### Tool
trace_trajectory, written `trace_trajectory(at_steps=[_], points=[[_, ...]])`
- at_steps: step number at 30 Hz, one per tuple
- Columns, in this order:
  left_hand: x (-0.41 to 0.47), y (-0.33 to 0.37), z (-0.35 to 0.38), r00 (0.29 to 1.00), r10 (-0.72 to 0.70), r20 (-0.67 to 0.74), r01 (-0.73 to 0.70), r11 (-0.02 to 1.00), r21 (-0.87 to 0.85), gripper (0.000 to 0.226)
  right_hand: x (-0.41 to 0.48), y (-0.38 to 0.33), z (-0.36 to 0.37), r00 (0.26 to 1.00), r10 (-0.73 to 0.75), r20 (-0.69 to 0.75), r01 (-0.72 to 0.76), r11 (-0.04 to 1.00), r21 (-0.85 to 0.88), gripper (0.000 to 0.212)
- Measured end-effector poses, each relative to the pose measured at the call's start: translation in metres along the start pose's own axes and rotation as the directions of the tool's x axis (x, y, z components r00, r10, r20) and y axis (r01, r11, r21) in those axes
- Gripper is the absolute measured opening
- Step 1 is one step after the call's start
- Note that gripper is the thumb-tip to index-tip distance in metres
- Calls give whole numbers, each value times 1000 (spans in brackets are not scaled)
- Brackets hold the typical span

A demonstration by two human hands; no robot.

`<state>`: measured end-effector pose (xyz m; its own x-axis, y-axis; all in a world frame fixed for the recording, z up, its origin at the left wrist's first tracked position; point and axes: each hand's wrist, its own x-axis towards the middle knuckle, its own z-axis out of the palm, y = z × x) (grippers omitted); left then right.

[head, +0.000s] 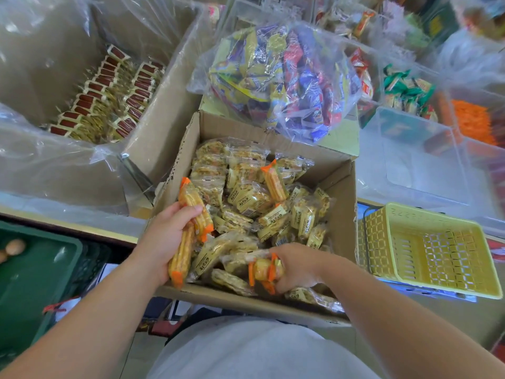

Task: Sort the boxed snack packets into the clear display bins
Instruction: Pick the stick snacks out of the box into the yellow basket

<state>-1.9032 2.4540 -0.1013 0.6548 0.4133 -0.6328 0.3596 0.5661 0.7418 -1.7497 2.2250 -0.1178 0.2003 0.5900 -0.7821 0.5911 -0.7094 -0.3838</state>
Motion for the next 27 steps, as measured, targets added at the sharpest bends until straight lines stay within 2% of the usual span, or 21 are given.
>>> trace_trajectory(at_steps=[2, 4, 6, 8, 11, 13, 14, 16, 19, 21, 24, 25, 27], points=[[-3, 4, 5, 1000, 19, -9, -19, 999, -47, 17, -11, 2, -2, 991, -30, -127, 46, 991, 126, 35], [-4, 9, 12, 999, 36, -1, -36, 997, -69, 21, -22, 4, -4, 965, -20, -262, 113, 933, 342, 34], [-4, 14, 24, 998, 59, 27, -56, 994, -91, 22, -32, 7, -6, 925, 2, -380, 239, 774, 586, 36], [-6, 17, 41, 995, 87, 55, -82, 993, -85, 22, -43, 14, -9, 880, 49, -472, 350, 605, 715, 39], [-8, 16, 70, 985, 145, 92, -138, 987, -83, 16, -56, 28, -16, 793, 181, -582, 483, 395, 781, 47], [-11, 15, 94, 983, 150, 105, -144, 987, -65, 18, -64, 43, -24, 736, 284, -614, 590, 175, 788, 55], [-10, 16, 108, 985, 142, 97, -138, 989, -45, 18, -69, 52, -30, 712, 298, -636, 642, 92, 761, 51], [-9, 16, 142, 989, 127, 74, -127, 992, -5, 20, -82, 75, -39, 671, 288, -684, 709, 20, 704, 41], [-9, 12, 198, 994, 99, 51, -100, 995, 10, 27, -108, 124, -48, 637, 292, -713, 750, -24, 661, 41], [-14, -1, 235, 996, 71, 51, -73, 997, 33, 23, -130, 171, -49, 647, 281, -709, 740, -8, 673, 46], [-28, -31, 281, 990, 83, 117, -81, 996, -24, 29, -162, 252, -43, 692, 306, -654, 641, 156, 752, 49], [-33, -39, 293, 987, 90, 130, -89, 996, -20, 33, -169, 276, -40, 713, 333, -617, 570, 236, 787, 47], [-36, -54, 318, 986, 113, 122, -123, 990, 76, 26, -173, 320, -33, 714, 447, -539, 362, 422, 831, 43]])
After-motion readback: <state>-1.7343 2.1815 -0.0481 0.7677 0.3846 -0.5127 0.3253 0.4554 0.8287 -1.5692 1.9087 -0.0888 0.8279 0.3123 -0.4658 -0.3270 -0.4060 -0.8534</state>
